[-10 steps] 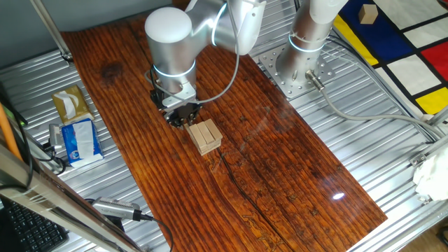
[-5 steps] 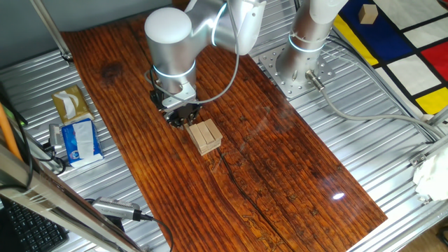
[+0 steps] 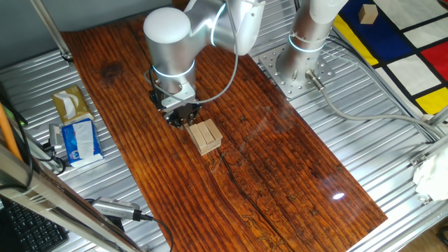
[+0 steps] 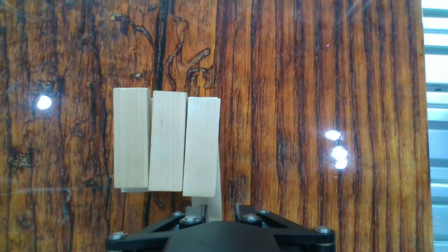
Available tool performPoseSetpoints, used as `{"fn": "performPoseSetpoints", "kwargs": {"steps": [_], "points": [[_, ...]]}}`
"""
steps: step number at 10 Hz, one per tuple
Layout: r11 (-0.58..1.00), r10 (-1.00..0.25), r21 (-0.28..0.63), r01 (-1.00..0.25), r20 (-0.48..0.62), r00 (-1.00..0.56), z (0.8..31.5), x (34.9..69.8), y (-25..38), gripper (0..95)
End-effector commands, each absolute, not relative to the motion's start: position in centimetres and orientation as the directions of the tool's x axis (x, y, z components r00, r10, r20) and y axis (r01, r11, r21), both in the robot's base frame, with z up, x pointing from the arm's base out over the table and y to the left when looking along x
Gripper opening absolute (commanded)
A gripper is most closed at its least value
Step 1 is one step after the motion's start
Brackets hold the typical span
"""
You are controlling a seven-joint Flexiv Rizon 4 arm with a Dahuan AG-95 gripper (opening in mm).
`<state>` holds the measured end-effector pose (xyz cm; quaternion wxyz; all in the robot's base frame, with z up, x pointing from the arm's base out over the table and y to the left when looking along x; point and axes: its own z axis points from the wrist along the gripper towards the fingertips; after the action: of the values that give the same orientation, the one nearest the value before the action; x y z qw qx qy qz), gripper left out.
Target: Play Jenga
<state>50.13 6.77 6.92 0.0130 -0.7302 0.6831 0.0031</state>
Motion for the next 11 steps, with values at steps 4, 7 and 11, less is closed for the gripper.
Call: {"fn": "performPoseSetpoints", "kwargs": {"steps": [4,7,11], "points": [[-0.069,-0.997,-0.015,-0.997,-0.023,0.069,6.91,50.14,6.76,19.0],[-0.078,-0.997,-0.014,-0.997,-0.022,0.078,6.91,50.14,6.76,19.0],[-0.078,-0.997,-0.015,-0.997,-0.021,0.079,6.91,50.14,6.76,19.0]]}}
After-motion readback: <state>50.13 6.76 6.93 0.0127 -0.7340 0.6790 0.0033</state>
